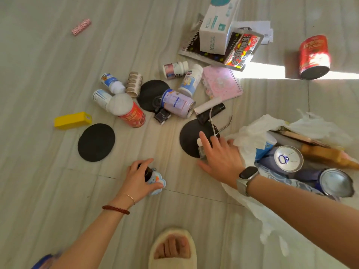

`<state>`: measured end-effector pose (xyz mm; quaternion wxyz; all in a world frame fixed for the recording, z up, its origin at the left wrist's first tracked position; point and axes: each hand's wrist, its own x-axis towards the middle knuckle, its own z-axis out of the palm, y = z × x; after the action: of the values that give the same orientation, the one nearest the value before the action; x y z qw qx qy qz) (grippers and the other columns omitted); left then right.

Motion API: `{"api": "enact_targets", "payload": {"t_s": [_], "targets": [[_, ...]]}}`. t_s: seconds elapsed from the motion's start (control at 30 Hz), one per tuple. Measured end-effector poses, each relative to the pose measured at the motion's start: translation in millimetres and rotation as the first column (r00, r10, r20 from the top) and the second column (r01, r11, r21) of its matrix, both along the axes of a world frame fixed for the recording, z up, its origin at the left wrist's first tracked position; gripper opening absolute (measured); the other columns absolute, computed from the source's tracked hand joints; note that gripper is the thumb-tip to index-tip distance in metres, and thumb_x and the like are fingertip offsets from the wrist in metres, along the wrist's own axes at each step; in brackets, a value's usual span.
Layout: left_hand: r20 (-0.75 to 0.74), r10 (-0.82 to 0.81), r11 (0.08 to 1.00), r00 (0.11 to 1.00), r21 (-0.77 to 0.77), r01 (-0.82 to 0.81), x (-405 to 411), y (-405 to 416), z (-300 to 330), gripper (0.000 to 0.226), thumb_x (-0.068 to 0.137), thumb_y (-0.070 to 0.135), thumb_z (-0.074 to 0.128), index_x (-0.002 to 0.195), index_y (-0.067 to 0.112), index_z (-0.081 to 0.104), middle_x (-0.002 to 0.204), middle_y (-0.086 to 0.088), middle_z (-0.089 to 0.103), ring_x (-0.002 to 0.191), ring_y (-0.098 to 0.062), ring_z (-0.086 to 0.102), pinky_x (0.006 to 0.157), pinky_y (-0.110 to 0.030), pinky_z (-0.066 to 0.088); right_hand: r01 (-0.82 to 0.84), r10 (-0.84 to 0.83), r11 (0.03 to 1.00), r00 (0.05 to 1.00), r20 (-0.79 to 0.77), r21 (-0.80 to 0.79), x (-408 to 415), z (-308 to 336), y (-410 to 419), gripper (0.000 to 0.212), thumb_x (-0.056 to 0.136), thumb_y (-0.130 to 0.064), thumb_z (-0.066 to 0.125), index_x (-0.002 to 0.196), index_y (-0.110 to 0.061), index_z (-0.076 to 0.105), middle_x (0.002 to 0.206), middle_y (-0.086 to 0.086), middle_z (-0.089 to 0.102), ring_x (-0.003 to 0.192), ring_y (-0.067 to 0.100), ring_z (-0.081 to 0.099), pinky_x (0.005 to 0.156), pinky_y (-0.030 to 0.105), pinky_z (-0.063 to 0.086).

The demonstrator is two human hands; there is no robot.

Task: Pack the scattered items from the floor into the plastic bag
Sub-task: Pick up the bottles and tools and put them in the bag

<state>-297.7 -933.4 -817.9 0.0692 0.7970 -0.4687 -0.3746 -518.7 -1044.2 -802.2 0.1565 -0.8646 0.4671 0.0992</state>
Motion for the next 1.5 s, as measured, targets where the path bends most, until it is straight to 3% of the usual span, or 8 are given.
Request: {"api": "enact_targets", "payload": {"t_s": [0.17, 0.33, 0.47, 0.57, 0.7, 1.1, 1.27, 1.5], "targets": [[-0.082, 0.176, 0.975, 0.981, -0.124, -0.186, 5.3, -8.7, 5.4, 0.047, 0.077, 0.007, 0.068, 0.121, 0.011, 0.053, 0.12, -0.013, 0.049, 0.111, -0.023, 0.049, 0.095, -0.025, 0.036, -0.067, 0.061, 0.996, 0.994, -0.092, -0.063, 18.4, -12.8, -4.2, 0.046, 0.092, -0.03, 0.044, 0.132, -0.013, 0.03, 0.117, 0.015, 0.051, 0.106, 0.033, 0.048, 0.092, 0.042, 0.033], [-0.227, 0.317, 0.873, 0.921, -0.31, -0.377, -8.8, -27.8, 28.7, 0.024, 0.081, 0.01, 0.063, 0.102, 0.021, 0.059, 0.102, -0.003, 0.06, 0.099, -0.025, 0.058, 0.088, -0.041, 0.05, -0.018, -0.003, 0.998, 0.942, 0.337, 0.059, 14.0, 6.4, -9.4, 0.043, 0.093, -0.018, 0.044, 0.135, -0.018, 0.036, 0.116, 0.013, 0.05, 0.102, 0.03, 0.05, 0.086, 0.037, 0.04], [-0.339, 0.256, 0.77, 0.905, -0.495, -0.403, -41.2, -60.5, 67.6, 0.019, 0.085, 0.012, 0.057, 0.097, 0.027, 0.057, 0.09, 0.009, 0.059, 0.09, -0.022, 0.058, 0.082, -0.039, 0.053, 0.073, -0.181, 0.982, 0.627, 0.757, 0.175, -10.1, 59.2, -12.9, 0.049, 0.086, -0.023, 0.057, 0.132, -0.023, 0.04, 0.107, 0.004, 0.053, 0.091, 0.011, 0.051, 0.08, 0.021, 0.042], [-0.346, 0.067, 0.671, 0.936, -0.678, -0.299, -81.6, -85.5, 101.4, 0.024, 0.078, 0.026, 0.059, 0.102, 0.025, 0.057, 0.097, 0.006, 0.058, 0.09, -0.012, 0.057, 0.076, -0.012, 0.047, 0.172, -0.339, 0.94, 0.403, 0.85, 0.294, -50.7, 94.1, -19.0, 0.05, 0.082, -0.024, 0.059, 0.124, -0.039, 0.037, 0.103, -0.008, 0.056, 0.09, 0.006, 0.056, 0.082, 0.016, 0.047], [-0.177, -0.226, 0.455, 0.958, -0.888, -0.057, -144.0, -105.8, 130.4, 0.028, 0.079, 0.021, 0.056, 0.106, 0.014, 0.054, 0.106, 0.01, 0.053, 0.104, 0.0, 0.051, 0.091, -0.016, 0.041, 0.324, -0.47, 0.853, 0.131, 0.873, 0.41, -116.5, 117.0, -19.3, 0.053, 0.079, -0.018, 0.062, 0.118, -0.046, 0.038, 0.096, -0.01, 0.058, 0.082, 0.004, 0.061, 0.077, 0.024, 0.055], [0.088, -0.773, 0.446, 0.628, -0.629, 0.637, -265.1, -92.9, 60.8, 0.045, 0.072, 0.044, 0.058, 0.109, 0.024, 0.042, 0.108, -0.003, 0.06, 0.098, -0.016, 0.055, 0.082, -0.026, 0.045, 0.587, -0.615, 0.779, 0.644, 0.456, 0.222, -221.0, 64.2, -1.1, 0.041, 0.079, -0.024, 0.069, 0.111, -0.019, 0.043, 0.105, 0.005, 0.056, 0.09, 0.023, 0.056, 0.079, 0.039, 0.048], [0.499, -0.694, 0.243, 0.519, -0.517, 0.821, -266.1, -86.2, 34.9, 0.044, 0.066, 0.051, 0.064, 0.092, 0.021, 0.047, 0.105, 0.002, 0.069, 0.114, -0.026, 0.059, 0.098, -0.04, 0.029, 0.3, -0.258, 0.947, 0.924, 0.283, -0.114, -226.1, 48.5, 5.2, 0.022, 0.084, -0.021, 0.048, 0.098, -0.013, 0.063, 0.104, 0.006, 0.066, 0.096, 0.031, 0.059, 0.072, 0.042, 0.052], [0.712, -0.633, 0.187, 0.304, -0.24, 0.952, -252.8, -77.2, 15.3, 0.041, 0.08, 0.055, 0.041, 0.095, 0.028, 0.068, 0.136, -0.005, 0.051, 0.132, -0.03, 0.028, 0.103, -0.059, 0.019, -0.016, 0.063, 0.926, 0.992, 0.113, -0.377, -241.8, 43.5, 50.4, 0.027, 0.08, -0.031, 0.051, 0.094, -0.013, 0.066, 0.093, 0.004, 0.064, 0.086, 0.024, 0.06, 0.075, 0.034, 0.039]]}}
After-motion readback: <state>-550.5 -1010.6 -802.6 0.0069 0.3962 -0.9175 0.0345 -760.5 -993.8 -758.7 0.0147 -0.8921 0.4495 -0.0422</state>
